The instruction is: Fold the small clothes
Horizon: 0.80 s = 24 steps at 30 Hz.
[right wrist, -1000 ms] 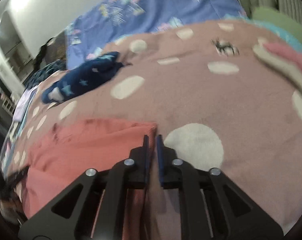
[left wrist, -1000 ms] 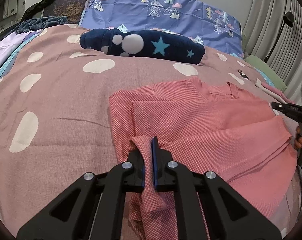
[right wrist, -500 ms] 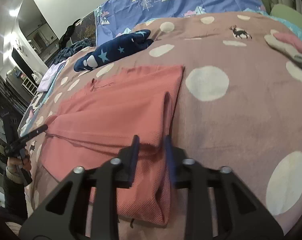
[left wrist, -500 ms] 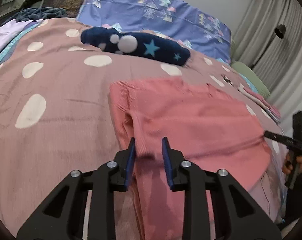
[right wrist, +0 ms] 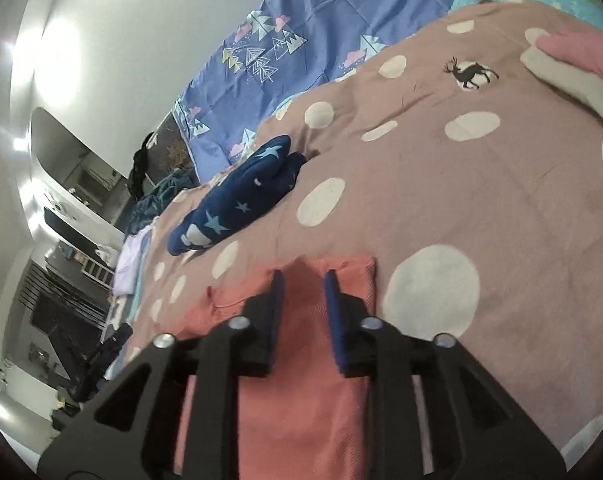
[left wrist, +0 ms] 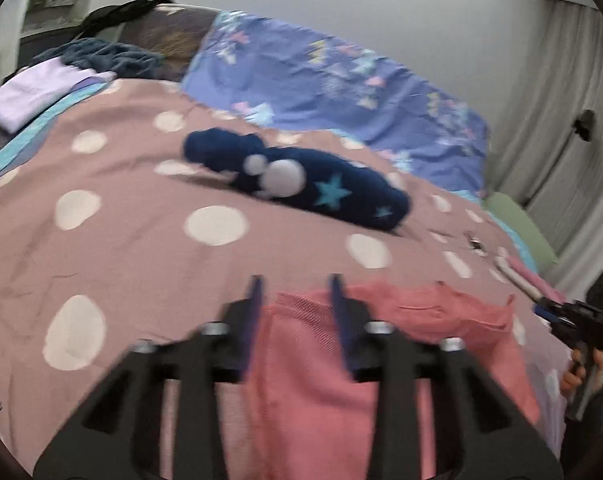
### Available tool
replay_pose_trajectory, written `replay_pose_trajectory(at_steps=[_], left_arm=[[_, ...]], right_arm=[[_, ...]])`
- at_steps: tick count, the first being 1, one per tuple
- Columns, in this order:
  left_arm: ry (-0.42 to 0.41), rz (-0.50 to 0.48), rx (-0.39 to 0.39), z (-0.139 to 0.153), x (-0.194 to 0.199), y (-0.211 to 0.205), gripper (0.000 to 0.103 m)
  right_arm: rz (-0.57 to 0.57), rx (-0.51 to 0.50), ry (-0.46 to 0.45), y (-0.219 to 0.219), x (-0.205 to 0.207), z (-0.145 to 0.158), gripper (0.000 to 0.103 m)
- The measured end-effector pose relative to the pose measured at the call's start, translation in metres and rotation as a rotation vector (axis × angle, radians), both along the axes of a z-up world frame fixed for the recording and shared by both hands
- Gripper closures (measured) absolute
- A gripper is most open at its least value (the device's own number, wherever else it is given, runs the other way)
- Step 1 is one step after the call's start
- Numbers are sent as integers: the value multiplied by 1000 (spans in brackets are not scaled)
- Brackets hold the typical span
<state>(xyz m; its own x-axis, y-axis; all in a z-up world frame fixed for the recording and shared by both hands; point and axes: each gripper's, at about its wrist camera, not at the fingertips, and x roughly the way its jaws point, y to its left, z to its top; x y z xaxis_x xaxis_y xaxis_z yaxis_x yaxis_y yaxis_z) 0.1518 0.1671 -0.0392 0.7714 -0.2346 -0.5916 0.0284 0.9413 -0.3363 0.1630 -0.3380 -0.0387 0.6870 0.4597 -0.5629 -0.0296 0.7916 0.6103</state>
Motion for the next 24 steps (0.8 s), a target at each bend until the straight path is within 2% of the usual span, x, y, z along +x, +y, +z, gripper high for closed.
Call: replay_pose_trajectory(at_steps=[3,6,8,13,15,17,18,19,21,24], left_arm=[[15,-51,51,-11,-1,2,56],[95,-75,65,-32,7,3,56],[119,-92,79,-41,13,0,56],[130,-156,159,-50,27,-17,57],[137,-175,197,-52,33,-24,65],[143,-183,208,-53,39,-27,83],[141,-186,209,-52,40,-27,89],[131,-182,217,-50,41,-27,95],[96,-181,208,-42,36,-26,96],[28,-181,209,-24,26,-28,96]], right_arm=[[50,-90,-22,8,-2,-1,70],[78,-130,5,15,5,-12,70],[96,-142,19,23,14,-18,70],[115,-230,58,36,36,-31,70],[120,-231,77,39,43,-37,70],[122,-228,83,40,47,-41,70],[127,-227,84,41,49,-43,79],[134,-228,81,42,49,-43,100],[127,-228,66,41,47,-40,100],[109,-191,-36,36,34,-17,100]])
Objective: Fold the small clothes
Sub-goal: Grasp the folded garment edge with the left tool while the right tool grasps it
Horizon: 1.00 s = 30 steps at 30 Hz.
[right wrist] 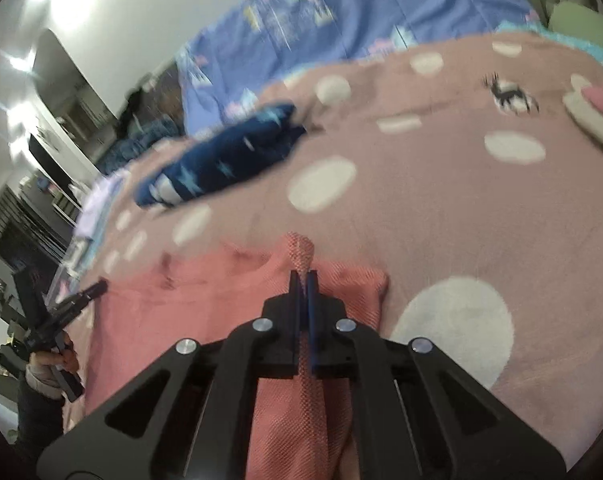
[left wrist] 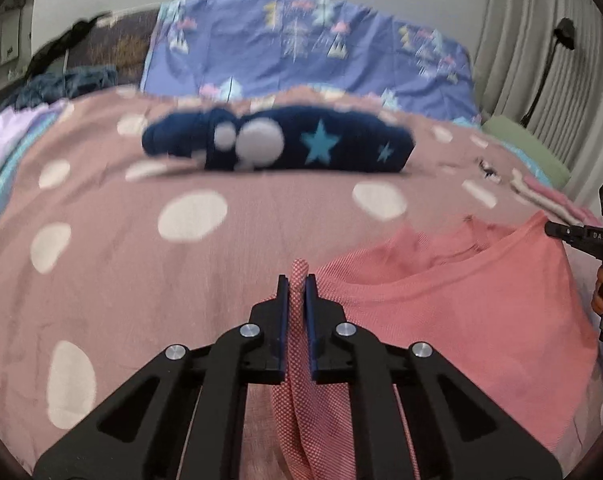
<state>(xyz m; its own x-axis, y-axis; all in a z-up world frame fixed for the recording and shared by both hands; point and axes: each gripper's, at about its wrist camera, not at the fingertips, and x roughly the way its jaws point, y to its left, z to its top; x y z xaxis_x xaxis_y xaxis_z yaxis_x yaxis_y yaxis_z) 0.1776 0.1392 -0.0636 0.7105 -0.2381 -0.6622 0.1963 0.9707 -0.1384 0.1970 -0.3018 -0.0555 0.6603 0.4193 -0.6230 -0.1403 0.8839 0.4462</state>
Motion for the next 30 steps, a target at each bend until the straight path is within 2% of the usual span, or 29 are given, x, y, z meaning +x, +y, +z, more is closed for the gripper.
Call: replay_pose_trajectory(at_steps=[3,5,8,10,12,13,14,16,19,21,24,25,27,30], left_arm=[[-48,-5,2,16,-1,-1,96],[-54,13,19,17,8,-1,96],[-30,60,28,6,26,4,96],[18,87,20,-9,38,10,96],[57,81,2,-20,39,13,96],[73,61,-24,-23,37,13,94],[86,47,-41,-25,35,14,78],[94,47,-52,-25,31,14,62],[88,35,-51,-23,30,12,62],[90,7,-41,-23,31,6,67],[90,-40,39,-26,32,-10,80],[85,-47,65,-26,32,-14,96],[67,-48,90,-24,30,-16,99],[19,-43,125,-16,24,-18,99]], right_arm=[[-13,24,-53,-6,-1,18,100],[-22,7,-50,-5,7,19,100],[-19,-20,16,-2,28,0,99],[-31,-57,89,-1,41,-22,91],[-43,-49,118,-3,42,-37,92],[-50,-12,105,-8,37,-41,93],[-53,14,101,-12,35,-43,92],[-52,63,108,-19,33,-47,92],[-52,75,112,-19,33,-49,92],[-52,57,99,-16,31,-50,92],[-49,62,81,-17,29,-56,92],[-50,76,80,-18,29,-58,92],[-50,108,79,-22,29,-61,93],[-52,98,74,-20,29,-60,93]])
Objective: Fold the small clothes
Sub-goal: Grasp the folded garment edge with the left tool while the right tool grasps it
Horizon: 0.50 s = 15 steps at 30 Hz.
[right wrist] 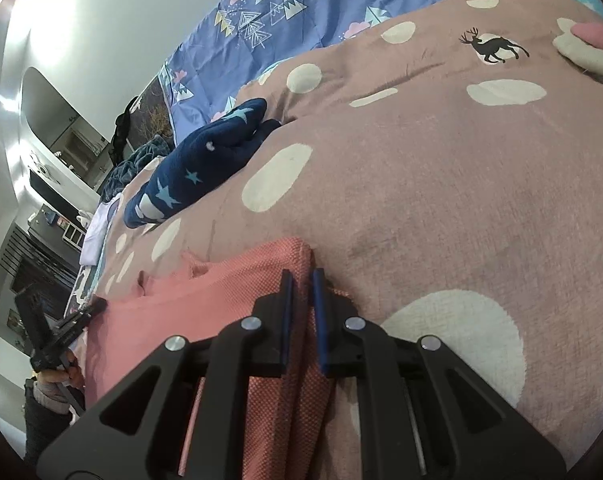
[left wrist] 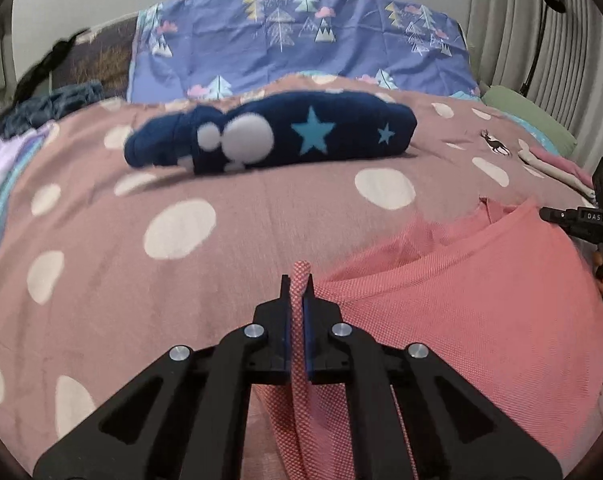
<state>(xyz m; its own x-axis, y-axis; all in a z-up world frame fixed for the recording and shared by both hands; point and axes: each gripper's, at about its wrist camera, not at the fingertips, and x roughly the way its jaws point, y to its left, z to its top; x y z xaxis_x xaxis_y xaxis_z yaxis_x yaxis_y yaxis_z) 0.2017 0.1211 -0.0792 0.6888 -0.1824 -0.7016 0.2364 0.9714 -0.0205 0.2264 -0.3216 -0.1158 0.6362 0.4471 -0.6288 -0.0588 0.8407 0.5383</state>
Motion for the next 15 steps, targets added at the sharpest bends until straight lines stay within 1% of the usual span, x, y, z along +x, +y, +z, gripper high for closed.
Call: replay_pose_trajectory(at_steps=[5,7,9,10,13,15], left_arm=[[-77,-14,47,18,-4,-6,99],[-94,-8,56,19,0,-7,99],[-69,6,55,13,10,-5,99],[-45,13,69,4,16,-5,99],[-5,2,112,-17,23,-10,99],[0,7,121,-22,24,-11,98]], right_arm=[[-2,-7,-7,0,-1,0,93],[-8,-7,-8,0,-1,0,95],[-31,-23,-17,1,-4,6,100],[-44,-38,-36,1,-6,13,100],[-37,-60,-167,7,-17,47,101],[-38,-97,-195,11,-16,58,101]])
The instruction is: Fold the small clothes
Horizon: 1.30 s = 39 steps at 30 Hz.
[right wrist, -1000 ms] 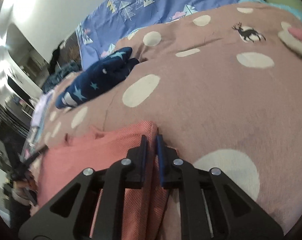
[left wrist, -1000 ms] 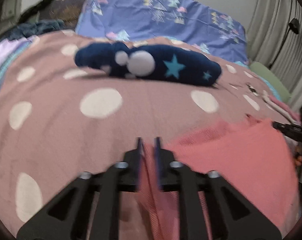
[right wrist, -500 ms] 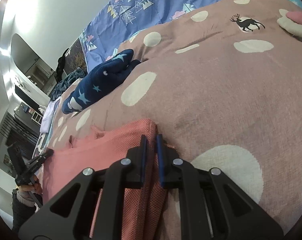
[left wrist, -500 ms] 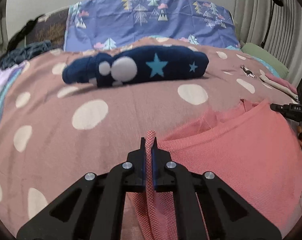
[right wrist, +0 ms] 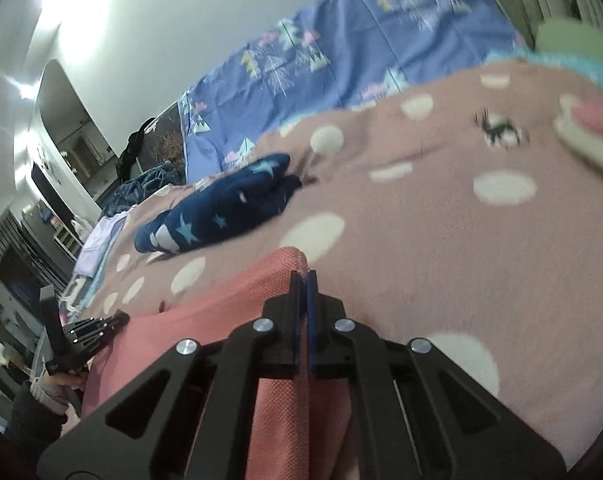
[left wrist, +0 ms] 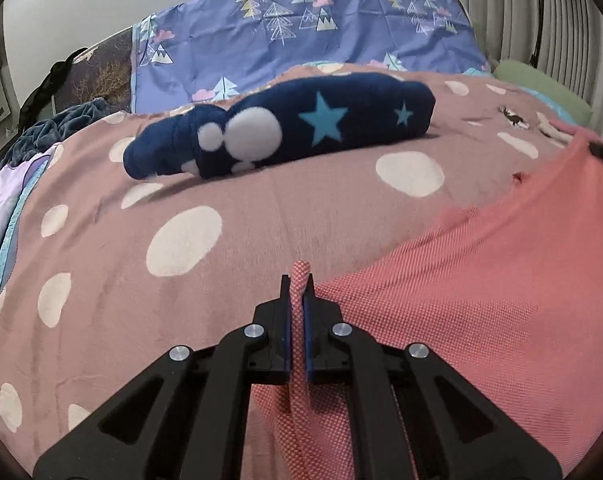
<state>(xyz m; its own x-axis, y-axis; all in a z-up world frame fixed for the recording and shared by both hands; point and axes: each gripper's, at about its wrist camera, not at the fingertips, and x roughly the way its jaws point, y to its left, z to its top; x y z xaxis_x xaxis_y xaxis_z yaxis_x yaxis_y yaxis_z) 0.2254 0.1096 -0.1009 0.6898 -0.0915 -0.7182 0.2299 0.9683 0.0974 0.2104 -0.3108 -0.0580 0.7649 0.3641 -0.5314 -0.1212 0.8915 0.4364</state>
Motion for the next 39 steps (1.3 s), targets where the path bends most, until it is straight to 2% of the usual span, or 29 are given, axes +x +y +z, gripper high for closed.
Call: replay_pose_trajectory(at_steps=[2,3,4,5,7,10,12,14,16,19,23,25,27,30,33,36,39], left_arm=[[-2,14,1,1,1,2,90],[6,27,3,0,2,4,82],[12,56,15,0,2,7,68],[6,72,16,2,0,10,64],[3,88,-41,12,-9,18,64],[-25,111,-133,37,-29,11,64],[-51,37,-171,54,-50,-15,64],[-58,-112,-200,64,-79,-62,55],[-20,-263,-169,59,-108,-122,47],[35,-455,-49,32,-153,-207,45],[25,-583,103,3,-195,-279,38],[-12,-596,186,-3,-207,-300,37],[-48,-598,233,-3,-211,-309,35],[-22,-564,215,-1,-202,-312,33],[-19,-559,215,2,-202,-320,34],[-22,-581,230,5,-207,-328,33],[9,-616,193,8,-212,-334,31]], right_arm=[[3,-60,35,4,11,-6,100],[6,-75,72,4,17,-14,98],[7,-75,151,2,26,-30,95],[2,-38,201,-4,29,-43,95],[-6,102,173,-22,21,-51,92],[-20,200,165,-39,10,-52,91],[-25,216,163,-43,5,-53,91],[-32,226,176,-48,1,-55,91],[-17,226,197,-49,-1,-54,91],[37,194,223,-48,-4,-52,88],[147,277,257,-57,-8,-52,69],[192,327,261,-61,-8,-51,59],[235,346,259,-60,-8,-50,46],[275,282,258,-47,-9,-45,37],[287,243,253,-40,-9,-42,33],[287,250,259,-42,-9,-42,33],[290,258,264,-43,-9,-42,33]])
